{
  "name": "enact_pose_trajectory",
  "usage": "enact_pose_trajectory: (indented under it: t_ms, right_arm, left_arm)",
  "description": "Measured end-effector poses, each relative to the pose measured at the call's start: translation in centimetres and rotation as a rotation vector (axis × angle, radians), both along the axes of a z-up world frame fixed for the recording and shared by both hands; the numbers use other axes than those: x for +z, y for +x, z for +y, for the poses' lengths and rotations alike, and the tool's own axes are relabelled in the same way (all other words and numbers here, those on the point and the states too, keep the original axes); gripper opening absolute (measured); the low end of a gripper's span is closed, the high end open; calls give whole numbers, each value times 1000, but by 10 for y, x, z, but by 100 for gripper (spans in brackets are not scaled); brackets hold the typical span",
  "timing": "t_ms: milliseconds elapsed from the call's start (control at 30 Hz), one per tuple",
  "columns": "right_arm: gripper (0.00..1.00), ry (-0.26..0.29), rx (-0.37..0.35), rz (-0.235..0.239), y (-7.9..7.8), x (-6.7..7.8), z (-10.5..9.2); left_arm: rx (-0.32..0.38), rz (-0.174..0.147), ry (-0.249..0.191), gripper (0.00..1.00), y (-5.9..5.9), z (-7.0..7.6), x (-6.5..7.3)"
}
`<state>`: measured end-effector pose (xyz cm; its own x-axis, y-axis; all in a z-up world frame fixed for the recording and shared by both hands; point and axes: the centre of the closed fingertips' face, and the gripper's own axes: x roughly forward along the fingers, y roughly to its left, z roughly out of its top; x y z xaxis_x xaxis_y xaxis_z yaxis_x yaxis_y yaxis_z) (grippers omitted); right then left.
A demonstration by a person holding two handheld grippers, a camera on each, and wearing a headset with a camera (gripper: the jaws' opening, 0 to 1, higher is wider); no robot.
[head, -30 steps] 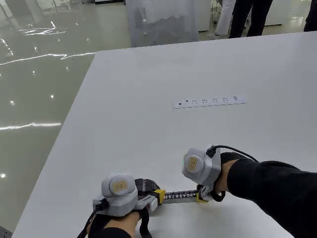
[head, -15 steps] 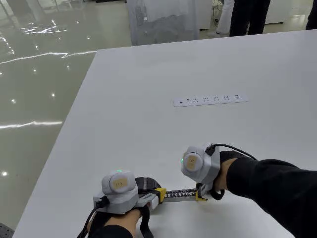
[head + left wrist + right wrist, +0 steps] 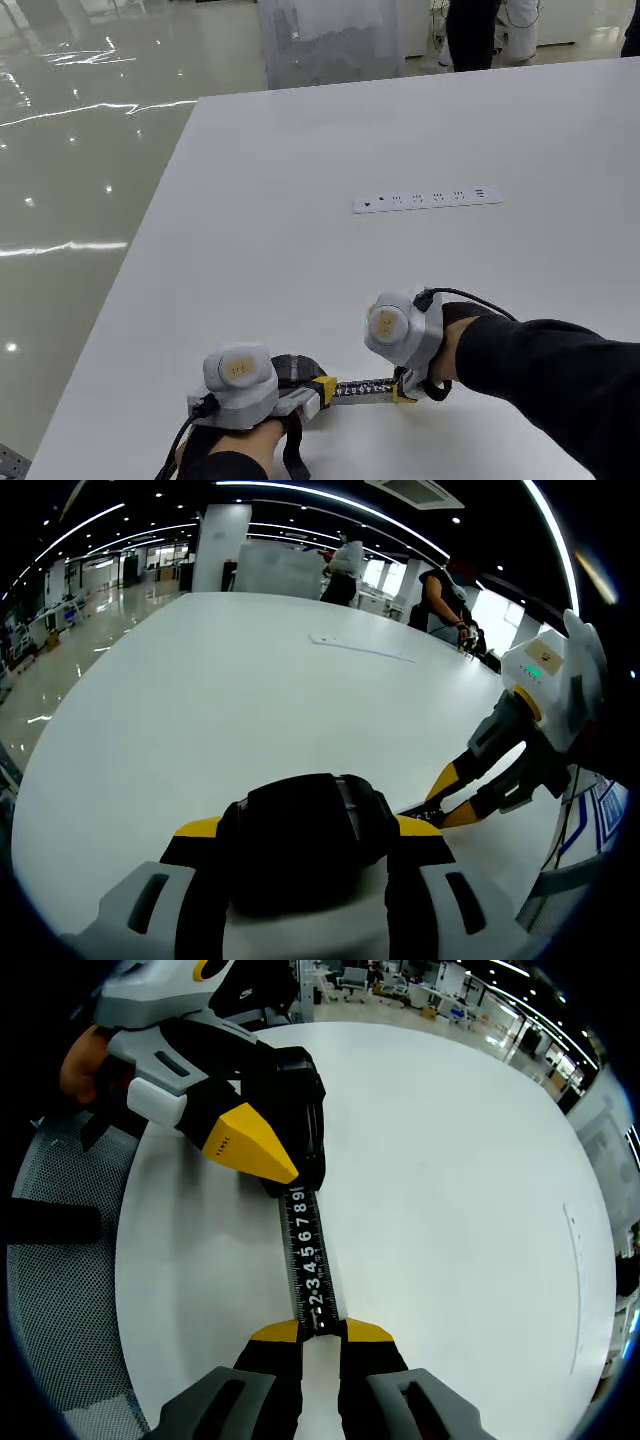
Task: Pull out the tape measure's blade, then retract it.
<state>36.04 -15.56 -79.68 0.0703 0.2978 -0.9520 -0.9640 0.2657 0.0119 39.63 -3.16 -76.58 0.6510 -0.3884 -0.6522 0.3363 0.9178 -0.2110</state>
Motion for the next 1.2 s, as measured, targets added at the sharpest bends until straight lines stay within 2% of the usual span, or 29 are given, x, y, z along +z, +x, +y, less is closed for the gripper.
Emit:
enact_pose_trajectory:
  t_ms: [700,1200]
  right_arm:
    - [8,15,-3,-6,2,0,10]
    - [8,20,12,-2,3,-1,16]
  left_arm:
    - [-1,-10,5,59,1,1,0]
    - [-2,-3,5,59,0,0,-1]
